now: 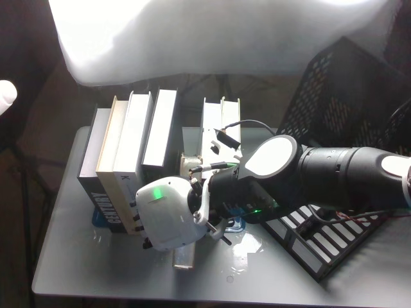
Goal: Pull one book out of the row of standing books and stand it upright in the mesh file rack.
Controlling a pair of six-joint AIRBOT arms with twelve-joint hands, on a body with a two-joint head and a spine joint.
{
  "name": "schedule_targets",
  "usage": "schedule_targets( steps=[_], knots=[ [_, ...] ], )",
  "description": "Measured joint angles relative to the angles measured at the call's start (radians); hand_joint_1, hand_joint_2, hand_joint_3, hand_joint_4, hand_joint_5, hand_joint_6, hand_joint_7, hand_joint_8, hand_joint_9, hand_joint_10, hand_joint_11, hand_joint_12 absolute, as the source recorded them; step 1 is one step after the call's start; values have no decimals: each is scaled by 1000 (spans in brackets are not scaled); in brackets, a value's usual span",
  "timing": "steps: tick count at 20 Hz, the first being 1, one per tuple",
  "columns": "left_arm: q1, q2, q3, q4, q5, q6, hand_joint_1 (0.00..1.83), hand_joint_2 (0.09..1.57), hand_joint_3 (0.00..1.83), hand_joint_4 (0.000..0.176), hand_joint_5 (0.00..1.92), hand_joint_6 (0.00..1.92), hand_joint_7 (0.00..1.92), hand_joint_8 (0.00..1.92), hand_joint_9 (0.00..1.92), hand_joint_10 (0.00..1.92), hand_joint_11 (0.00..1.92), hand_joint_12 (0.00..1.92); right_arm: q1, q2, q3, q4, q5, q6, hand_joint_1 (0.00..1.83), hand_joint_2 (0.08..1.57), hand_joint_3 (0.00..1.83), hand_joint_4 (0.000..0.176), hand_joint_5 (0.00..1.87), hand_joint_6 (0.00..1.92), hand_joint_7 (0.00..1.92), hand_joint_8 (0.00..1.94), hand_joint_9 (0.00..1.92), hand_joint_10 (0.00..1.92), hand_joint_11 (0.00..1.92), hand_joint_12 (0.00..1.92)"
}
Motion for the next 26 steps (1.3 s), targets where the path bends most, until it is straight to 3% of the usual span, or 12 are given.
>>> schedule_targets(
  steps=[1,3,4,5,8,10,13,15,16,17,19,26],
  knots=[
    [0,0,0,0,0,0,257,1351,0,0,61,0,0,0,0,0,0,5,0,0,1,0,0,0,1296,1109,17,0,1072,1625,1179,1941,1249,1921,1388,1921],
    [0,0,0,0,0,0,230,1350,0,0,60,0,0,0,0,0,0,1,0,0,4,0,4,0,1307,1167,33,0,1008,1807,1162,1941,1223,1921,1364,1921],
    [0,0,0,-1,-1,0,240,1357,2,0,59,0,0,0,0,0,8,4,0,0,4,0,4,0,1159,1114,56,0,934,1168,1160,1941,1258,1921,1378,1921],
    [2,0,0,0,-2,0,250,1355,0,0,61,1,0,0,0,0,21,11,0,0,4,1,5,0,1143,963,391,0,920,1220,1217,1941,1284,1921,1407,1921],
    [13,0,-5,-5,-2,0,240,1355,2,0,58,5,0,0,0,0,0,421,2,3,-9,-14,6,2,1243,1137,31,0,963,790,906,1448,935,1695,909,1921],
    [13,0,-5,-9,-2,0,250,1368,2,0,52,1,0,0,0,0,0,464,17,14,-32,-17,10,13,1181,1071,0,0,1077,852,1108,1879,1160,1906,1187,1921],
    [13,0,-5,-8,-5,0,188,1367,0,29,28,3,0,0,0,0,0,43,40,76,-79,2,42,8,1169,1090,3,0,1026,932,1097,1941,1202,1921,1277,1921],
    [13,1,-5,-8,-6,0,198,1355,0,32,21,2,0,0,0,0,0,1,44,102,-103,26,52,5,1169,1100,5,0,1004,950,1036,1774,1141,1886,1209,1921],
    [13,2,-5,-8,-7,0,201,1353,0,36,20,1,0,0,0,0,0,0,49,121,-124,49,58,3,1225,1141,18,0,900,1096,922,1354,1110,1816,1161,1921],
    [13,2,-5,-7,-9,0,213,1347,0,36,18,0,0,0,0,0,0,0,57,137,-139,73,69,3,1242,1160,10,0,881,939,915,1397,1026,1668,1064,1915],
    [13,2,-7,-9,-11,0,221,1345,0,34,22,2,0,0,0,0,0,0,71,171,-169,113,79,2,1365,1131,0,0,889,1111,984,929,882,1318,686,1676],
    [8,6,-9,-9,-23,0,260,1337,0,15,45,8,0,0,0,0,0,0,141,281,-262,163,105,8,1380,1112,0,0,875,1087,1096,916,862,1186,499,1565]
  ],
)
